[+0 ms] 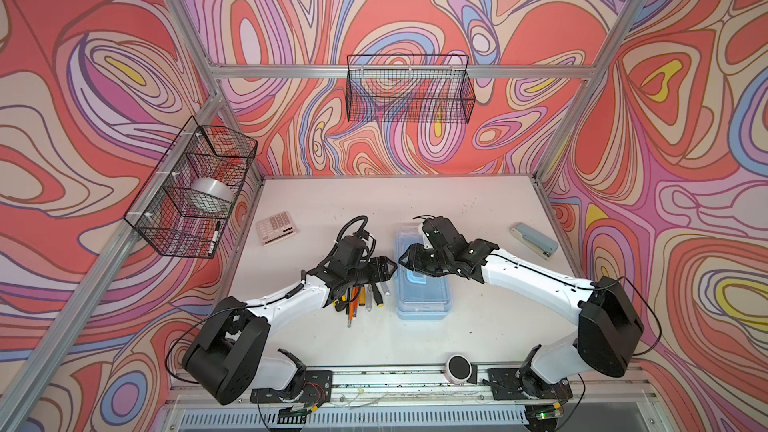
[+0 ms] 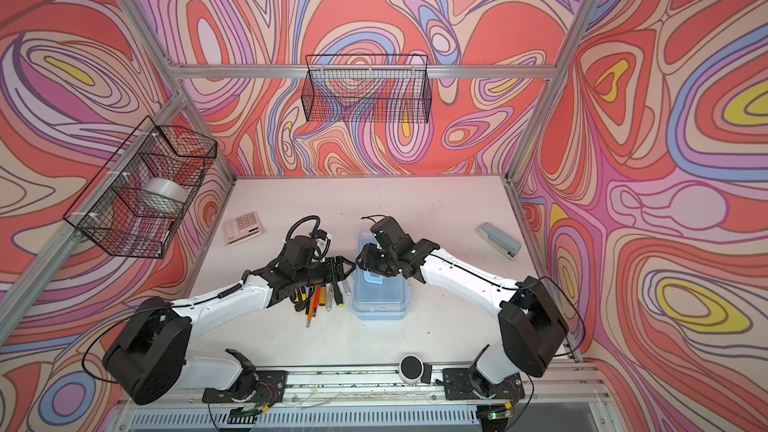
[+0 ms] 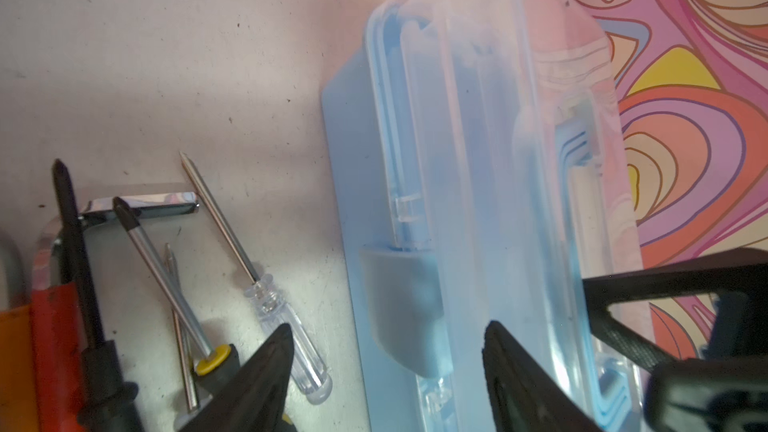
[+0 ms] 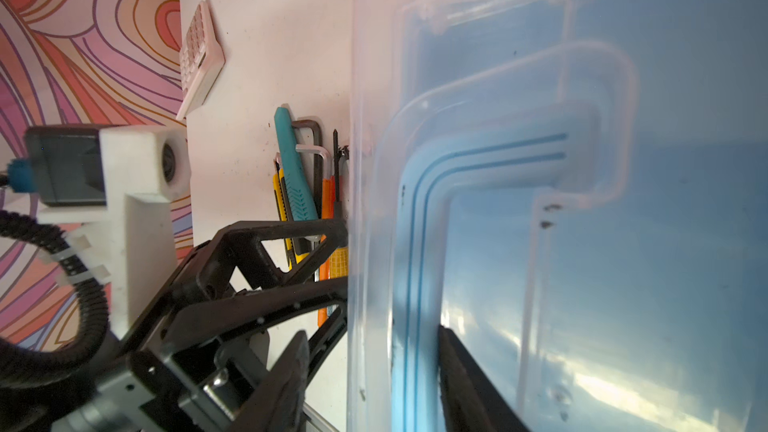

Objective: Pack the tool kit

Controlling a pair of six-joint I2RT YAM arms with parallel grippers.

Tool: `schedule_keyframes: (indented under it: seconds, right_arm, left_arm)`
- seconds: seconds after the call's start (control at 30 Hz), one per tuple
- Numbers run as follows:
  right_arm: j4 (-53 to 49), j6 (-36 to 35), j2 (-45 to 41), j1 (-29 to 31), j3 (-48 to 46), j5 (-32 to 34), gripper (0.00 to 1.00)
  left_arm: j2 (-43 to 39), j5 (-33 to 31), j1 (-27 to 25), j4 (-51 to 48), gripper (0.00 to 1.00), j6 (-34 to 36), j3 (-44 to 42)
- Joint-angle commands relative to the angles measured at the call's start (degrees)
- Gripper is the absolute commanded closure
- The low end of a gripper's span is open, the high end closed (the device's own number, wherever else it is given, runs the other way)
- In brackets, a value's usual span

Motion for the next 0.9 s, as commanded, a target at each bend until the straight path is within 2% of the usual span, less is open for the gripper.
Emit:
schedule_keyframes:
  seconds: [0.0, 0.2, 0.53, 0.87]
  right_arm:
    - [6.9, 4.1, 0.5, -0.9, -5.1, -7.2, 0.48]
    - [25.5, 10.0, -2.9, -4.9, -15.4, -17.6, 0.49]
    - [26.0, 7.4, -2.8, -8.0, -17.0, -19.2, 0.52]
    - [25.3, 3.3, 0.8, -9.5, -16.8, -19.9, 0.6]
  left_arm:
    - [1.5, 0.8, -0.8, 3.1, 0.27, -0.7, 0.1]
    - [4.2, 1.5, -0.8, 4.7, 0.27, -0.3, 0.9]
    - [5.9, 1.4, -0.8, 4.1, 0.27, 1.1, 3.1]
    - [6.2, 1.5, -0.8, 2.9, 0.27, 2.1, 3.8]
